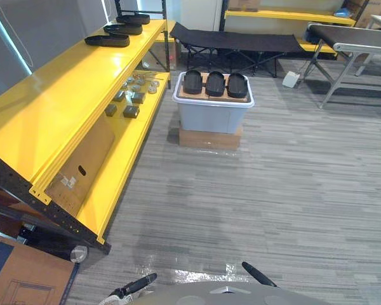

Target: Walk over and take three plastic housings, then place them on the shelf

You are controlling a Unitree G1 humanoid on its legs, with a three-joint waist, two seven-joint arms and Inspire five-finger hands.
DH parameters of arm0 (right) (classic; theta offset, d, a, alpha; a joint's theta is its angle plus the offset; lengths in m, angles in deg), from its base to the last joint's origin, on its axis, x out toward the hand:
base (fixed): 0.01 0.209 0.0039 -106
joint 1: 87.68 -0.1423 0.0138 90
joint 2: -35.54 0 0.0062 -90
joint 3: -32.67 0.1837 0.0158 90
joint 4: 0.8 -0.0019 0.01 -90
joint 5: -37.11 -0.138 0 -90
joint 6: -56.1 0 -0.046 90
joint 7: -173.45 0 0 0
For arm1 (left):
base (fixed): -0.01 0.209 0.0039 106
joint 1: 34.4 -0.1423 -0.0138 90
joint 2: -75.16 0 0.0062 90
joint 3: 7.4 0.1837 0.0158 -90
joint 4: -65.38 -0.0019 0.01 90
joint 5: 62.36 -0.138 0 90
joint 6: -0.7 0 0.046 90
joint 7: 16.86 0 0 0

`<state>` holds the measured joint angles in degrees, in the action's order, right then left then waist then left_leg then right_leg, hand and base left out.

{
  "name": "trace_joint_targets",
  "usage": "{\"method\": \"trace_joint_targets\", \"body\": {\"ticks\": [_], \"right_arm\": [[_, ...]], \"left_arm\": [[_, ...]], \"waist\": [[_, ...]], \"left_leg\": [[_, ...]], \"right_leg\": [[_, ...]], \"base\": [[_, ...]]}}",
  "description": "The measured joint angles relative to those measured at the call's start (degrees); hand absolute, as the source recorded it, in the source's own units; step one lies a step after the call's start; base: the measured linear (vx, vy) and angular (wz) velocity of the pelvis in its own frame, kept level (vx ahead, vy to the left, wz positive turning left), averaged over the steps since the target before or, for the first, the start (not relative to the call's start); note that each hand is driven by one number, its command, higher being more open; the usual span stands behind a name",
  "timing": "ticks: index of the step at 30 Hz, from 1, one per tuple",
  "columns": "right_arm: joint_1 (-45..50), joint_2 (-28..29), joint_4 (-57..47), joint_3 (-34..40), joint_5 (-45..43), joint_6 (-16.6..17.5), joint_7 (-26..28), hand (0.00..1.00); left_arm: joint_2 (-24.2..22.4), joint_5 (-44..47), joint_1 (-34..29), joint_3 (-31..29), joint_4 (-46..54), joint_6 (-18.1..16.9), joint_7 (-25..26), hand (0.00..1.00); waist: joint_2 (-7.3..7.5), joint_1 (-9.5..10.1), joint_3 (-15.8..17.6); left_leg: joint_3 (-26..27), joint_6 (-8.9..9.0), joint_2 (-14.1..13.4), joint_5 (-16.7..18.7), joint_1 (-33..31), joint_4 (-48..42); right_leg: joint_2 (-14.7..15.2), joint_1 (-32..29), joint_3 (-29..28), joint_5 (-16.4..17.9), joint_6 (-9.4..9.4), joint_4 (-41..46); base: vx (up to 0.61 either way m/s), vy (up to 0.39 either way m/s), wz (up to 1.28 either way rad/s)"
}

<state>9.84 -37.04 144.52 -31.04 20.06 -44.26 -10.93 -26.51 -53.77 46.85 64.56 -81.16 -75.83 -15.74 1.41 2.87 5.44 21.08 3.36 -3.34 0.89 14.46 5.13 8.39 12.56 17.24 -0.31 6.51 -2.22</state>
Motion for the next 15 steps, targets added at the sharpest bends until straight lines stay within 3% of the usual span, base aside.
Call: {"method": "trace_joint_targets", "body": {"ticks": [8,12,15], "right_arm": [[-3.63,-1.00,-0.53,-6.46,-0.03,4.67,-0.23,1.00],[-5.11,-0.82,-0.54,-7.87,-0.07,6.27,-0.35,1.00],[-5.55,-1.07,-0.54,-7.74,-0.09,6.38,-1.26,1.00]], "left_arm": [[0.58,0.51,4.23,11.64,5.51,-2.66,-2.13,1.00],[-0.27,2.57,5.02,14.05,6.14,-2.93,-4.82,1.00],[-0.60,2.57,5.39,14.27,5.99,-2.95,-3.97,1.00]], "waist": [[-0.13,-0.23,1.23],[0.34,-1.36,1.16],[0.20,-1.63,1.26]], "left_leg": [[-2.09,-1.18,1.01,-1.19,-2.24,0.07],[-2.35,-1.64,1.64,-0.77,-2.56,0.06],[-2.19,-1.97,2.07,-0.79,-3.01,0.02]], "right_leg": [[0.53,-1.66,1.47,0.26,-0.51,-0.10],[0.78,-1.65,1.27,-0.20,-0.34,-0.76],[0.91,-2.12,0.95,-1.55,-0.34,-1.20]], "base": [[-0.11,-0.001,0.12],[0.01,0.036,0.00],[0.09,0.032,-0.06]]}}
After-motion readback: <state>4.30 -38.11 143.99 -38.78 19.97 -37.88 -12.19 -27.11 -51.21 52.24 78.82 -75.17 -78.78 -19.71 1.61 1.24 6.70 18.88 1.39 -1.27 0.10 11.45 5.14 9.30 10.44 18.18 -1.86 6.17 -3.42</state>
